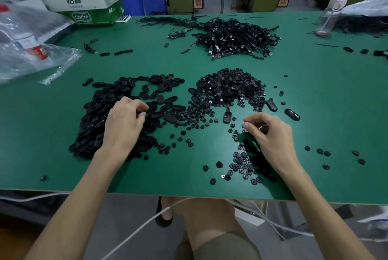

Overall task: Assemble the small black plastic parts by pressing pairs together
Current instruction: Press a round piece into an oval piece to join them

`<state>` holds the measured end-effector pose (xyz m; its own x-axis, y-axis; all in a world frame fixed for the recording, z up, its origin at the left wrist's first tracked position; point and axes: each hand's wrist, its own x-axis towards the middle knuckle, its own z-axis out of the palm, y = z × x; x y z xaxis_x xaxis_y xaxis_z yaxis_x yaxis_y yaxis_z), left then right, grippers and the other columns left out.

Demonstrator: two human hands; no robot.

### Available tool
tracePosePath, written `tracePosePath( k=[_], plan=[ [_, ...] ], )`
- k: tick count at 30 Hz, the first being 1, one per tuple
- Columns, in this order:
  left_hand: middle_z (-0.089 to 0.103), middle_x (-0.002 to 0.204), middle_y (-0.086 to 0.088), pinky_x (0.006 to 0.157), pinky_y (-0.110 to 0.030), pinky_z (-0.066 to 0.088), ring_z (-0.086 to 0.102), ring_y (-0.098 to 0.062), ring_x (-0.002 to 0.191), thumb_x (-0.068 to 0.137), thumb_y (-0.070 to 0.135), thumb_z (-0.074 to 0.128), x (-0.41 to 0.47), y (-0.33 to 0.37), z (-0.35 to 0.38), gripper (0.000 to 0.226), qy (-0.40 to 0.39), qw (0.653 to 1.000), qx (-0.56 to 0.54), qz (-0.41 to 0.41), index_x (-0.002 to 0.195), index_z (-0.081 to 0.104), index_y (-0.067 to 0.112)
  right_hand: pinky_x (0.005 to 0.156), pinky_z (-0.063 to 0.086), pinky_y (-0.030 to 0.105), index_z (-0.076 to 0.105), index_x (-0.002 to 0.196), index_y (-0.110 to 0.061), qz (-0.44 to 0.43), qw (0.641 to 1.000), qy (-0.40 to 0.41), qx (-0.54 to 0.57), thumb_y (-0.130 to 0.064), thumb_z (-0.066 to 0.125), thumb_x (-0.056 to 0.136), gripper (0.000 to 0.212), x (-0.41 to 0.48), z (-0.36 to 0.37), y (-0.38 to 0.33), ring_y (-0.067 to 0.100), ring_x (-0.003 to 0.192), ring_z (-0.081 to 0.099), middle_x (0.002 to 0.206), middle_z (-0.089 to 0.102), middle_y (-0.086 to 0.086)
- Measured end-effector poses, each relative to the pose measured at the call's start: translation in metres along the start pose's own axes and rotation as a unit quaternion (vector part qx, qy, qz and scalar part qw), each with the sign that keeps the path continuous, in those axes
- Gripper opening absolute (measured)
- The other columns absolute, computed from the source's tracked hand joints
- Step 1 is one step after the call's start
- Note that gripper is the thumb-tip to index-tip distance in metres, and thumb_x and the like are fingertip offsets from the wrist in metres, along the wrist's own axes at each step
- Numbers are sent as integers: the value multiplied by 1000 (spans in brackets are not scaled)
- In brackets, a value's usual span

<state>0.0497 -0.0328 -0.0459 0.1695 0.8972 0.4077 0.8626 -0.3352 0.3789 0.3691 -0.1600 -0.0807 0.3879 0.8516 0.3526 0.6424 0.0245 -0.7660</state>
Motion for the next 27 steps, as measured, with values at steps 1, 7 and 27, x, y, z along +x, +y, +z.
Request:
tracePosePath(
  k=[1,7,27],
  plan=[
    [60,107,-2,94,-43,54,61,-20,95,99,17,68,-1,0,-2,14,-4,1000,-3,0,111,74,17,80,54,28,74,98,-27,0,1000,0,-1,-25,76,93,6,0,0,0,6,87,66,89,71,-13],
    [61,99,4,89,-38,51,56,-14,87,91,35,77,-6,6,-2,21,-91,996,18,11,105,76,20,79,51,23,73,96,-31,6,1000,6,-1,-26,76,92,7,-1,-1,2,2,86,64,88,71,-16],
    [67,106,-3,94,-36,28,59,-23,100,101,25,65,-16,14,3,17,4,998,52,20,112,72,14,80,53,23,74,98,-25,8,1000,-1,-1,-21,76,93,8,-3,-3,-4,3,85,66,90,71,-13]
  ],
)
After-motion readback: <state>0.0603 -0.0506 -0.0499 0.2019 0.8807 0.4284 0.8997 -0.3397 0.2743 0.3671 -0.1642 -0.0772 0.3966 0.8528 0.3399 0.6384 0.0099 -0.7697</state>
